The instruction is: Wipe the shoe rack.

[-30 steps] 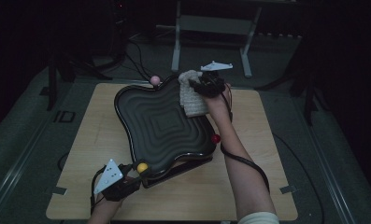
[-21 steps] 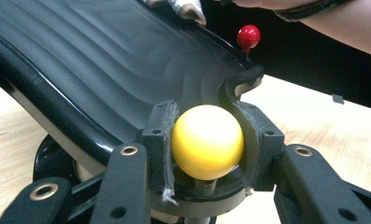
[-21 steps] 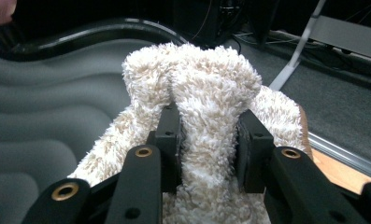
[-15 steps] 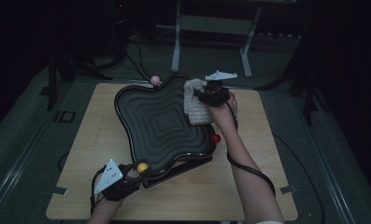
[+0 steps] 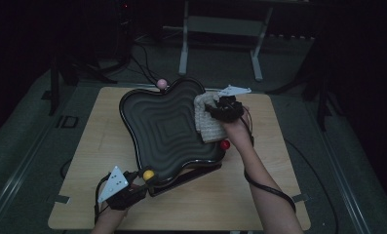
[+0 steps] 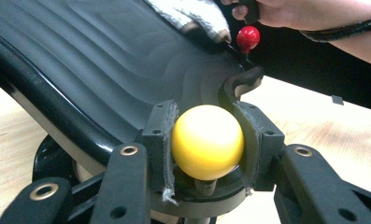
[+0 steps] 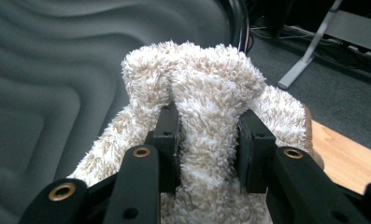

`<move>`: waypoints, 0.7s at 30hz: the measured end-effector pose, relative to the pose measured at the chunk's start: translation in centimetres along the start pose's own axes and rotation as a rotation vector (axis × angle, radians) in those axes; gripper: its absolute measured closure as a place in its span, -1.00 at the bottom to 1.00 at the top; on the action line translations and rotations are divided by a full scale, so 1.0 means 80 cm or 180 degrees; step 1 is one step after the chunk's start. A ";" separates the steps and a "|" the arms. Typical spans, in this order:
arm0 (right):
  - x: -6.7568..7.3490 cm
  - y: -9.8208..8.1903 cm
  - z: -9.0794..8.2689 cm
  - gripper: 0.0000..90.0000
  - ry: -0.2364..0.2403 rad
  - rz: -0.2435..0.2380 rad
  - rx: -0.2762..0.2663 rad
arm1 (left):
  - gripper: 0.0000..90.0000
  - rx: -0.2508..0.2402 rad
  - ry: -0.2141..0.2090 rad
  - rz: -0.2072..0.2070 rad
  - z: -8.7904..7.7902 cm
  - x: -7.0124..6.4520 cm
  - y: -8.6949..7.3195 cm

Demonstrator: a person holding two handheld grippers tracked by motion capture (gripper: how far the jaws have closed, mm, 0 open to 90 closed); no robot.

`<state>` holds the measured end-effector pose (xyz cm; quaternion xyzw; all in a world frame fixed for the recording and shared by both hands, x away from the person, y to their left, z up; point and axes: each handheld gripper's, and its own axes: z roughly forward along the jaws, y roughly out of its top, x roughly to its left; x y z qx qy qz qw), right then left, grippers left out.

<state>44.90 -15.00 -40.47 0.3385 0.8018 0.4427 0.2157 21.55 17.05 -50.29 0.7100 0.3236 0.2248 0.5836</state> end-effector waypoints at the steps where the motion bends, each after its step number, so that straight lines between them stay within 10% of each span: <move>1: 0.001 -0.003 -0.002 0.46 0.0008 -0.0003 0.0002 | 0.33 -0.0001 0.0002 0.0001 0.000 0.000 0.000; 21: 0.007 -0.045 -0.026 0.46 0.0115 -0.0058 0.0025 | 0.33 0.0006 0.0004 -0.0004 0.000 0.000 0.000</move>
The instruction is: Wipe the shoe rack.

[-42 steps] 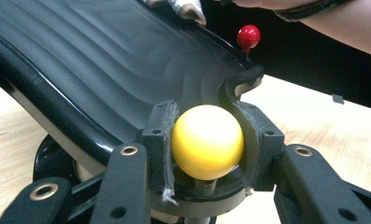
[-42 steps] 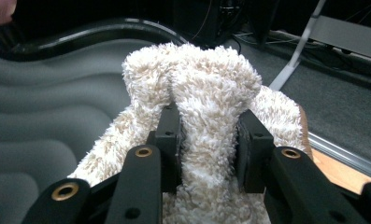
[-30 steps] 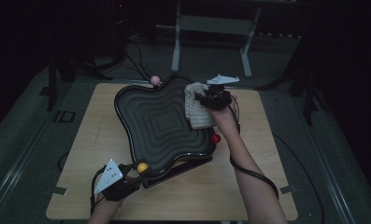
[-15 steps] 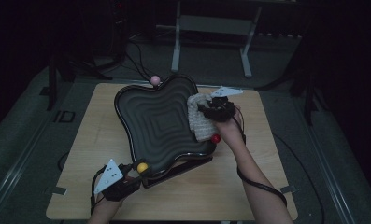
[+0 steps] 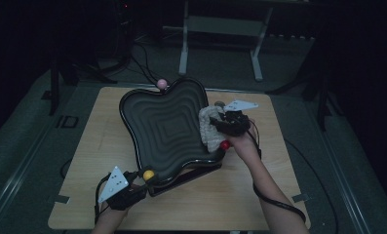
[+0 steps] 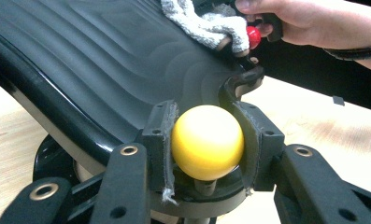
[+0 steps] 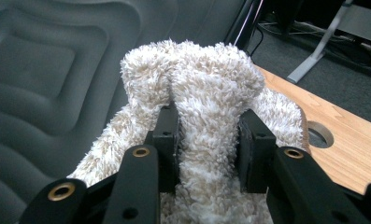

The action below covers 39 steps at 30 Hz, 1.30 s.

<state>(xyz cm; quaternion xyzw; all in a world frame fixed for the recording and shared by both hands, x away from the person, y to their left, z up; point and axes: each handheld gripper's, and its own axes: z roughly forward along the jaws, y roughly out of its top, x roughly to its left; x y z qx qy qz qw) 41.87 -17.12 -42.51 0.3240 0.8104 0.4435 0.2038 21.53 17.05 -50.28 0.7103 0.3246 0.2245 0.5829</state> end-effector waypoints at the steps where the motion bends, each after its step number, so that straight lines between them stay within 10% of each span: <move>1: 0.000 -0.002 -0.001 0.46 0.0003 -0.0002 0.0002 | 0.33 0.0000 0.0001 -0.0002 0.000 0.000 0.000; 24: -0.001 -0.023 -0.015 0.44 0.0079 0.0109 -0.0018 | 0.33 -0.0011 -0.0019 -0.0001 0.000 0.001 -0.001; 39: 0.005 0.065 -0.002 0.46 0.0048 0.0047 -0.0278 | 0.33 -0.0012 -0.0010 0.0000 0.000 0.001 -0.001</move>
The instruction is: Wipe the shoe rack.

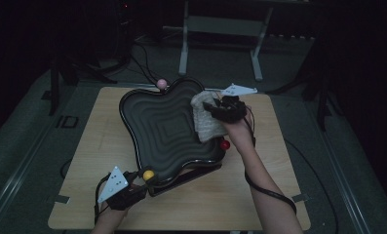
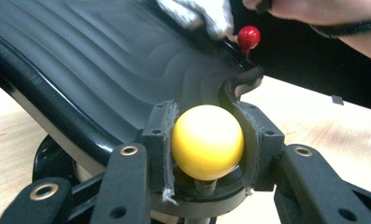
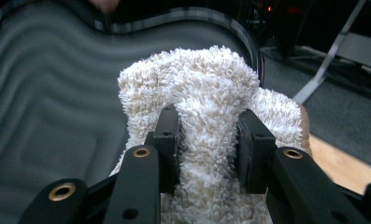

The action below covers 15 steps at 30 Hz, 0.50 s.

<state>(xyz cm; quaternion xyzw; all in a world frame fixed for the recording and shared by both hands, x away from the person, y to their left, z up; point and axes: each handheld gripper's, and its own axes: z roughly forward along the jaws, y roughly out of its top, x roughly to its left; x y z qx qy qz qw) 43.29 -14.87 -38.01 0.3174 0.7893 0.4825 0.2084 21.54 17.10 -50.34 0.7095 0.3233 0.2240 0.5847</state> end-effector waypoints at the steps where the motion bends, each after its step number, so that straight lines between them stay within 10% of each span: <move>1: 0.001 0.007 0.001 0.46 0.0000 0.0009 -0.0035 | 0.33 -0.0003 0.0000 0.0000 0.000 0.000 0.000; 15: 0.021 0.077 0.060 0.46 0.0034 0.0056 -0.0093 | 0.33 -0.0008 0.0002 -0.0021 0.000 0.000 0.000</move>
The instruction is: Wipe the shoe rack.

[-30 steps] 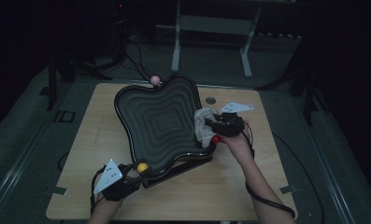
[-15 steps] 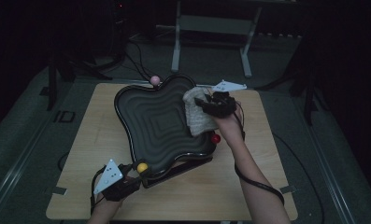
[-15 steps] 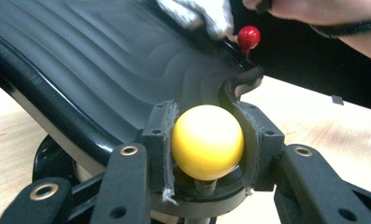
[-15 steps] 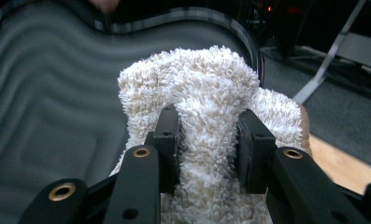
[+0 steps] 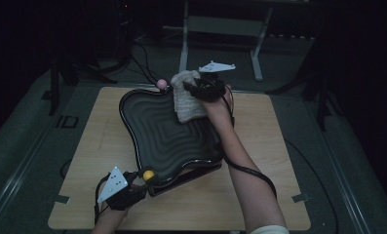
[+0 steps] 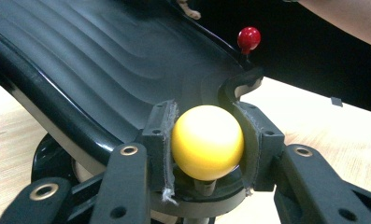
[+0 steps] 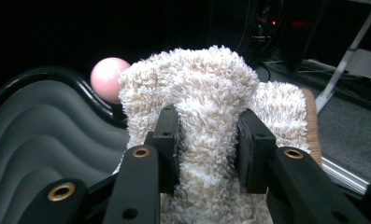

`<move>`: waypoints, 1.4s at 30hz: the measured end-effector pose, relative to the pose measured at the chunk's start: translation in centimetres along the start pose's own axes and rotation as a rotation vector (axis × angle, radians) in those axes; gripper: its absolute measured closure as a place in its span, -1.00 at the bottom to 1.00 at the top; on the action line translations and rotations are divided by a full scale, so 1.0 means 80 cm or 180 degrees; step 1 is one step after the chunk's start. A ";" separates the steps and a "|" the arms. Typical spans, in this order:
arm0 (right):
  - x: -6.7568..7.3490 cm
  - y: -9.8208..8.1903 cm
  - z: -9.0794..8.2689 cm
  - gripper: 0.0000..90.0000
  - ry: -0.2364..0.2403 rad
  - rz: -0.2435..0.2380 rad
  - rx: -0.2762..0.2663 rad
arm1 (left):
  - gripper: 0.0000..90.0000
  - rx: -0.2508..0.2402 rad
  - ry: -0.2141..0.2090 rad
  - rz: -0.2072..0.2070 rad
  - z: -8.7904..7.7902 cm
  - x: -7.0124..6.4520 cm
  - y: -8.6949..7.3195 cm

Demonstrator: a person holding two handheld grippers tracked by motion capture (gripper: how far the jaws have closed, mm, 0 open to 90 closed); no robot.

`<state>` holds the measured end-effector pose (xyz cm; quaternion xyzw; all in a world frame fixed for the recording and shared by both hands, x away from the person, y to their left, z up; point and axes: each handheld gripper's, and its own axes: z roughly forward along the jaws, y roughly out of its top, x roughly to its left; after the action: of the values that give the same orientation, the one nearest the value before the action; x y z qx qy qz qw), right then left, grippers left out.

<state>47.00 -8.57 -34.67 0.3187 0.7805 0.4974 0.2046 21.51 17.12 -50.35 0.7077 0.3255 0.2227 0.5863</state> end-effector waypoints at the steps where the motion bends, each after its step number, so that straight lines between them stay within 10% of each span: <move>1: 0.000 0.000 0.004 0.46 -0.0007 0.0017 0.0009 | 0.33 0.0005 0.0000 0.0006 0.000 0.000 0.000; 16: -0.012 -0.055 0.002 0.46 -0.0280 0.0170 0.0228 | 0.33 0.0010 0.0009 0.0014 0.000 0.000 0.001; 42: 0.003 -0.093 -0.034 0.47 -0.0069 0.0106 0.0546 | 0.33 0.0023 0.0013 0.0016 0.000 -0.001 0.001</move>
<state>42.93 -12.41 -40.29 0.3533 0.8126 0.4285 0.1767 21.48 17.07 -50.29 0.7101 0.3257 0.2244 0.5825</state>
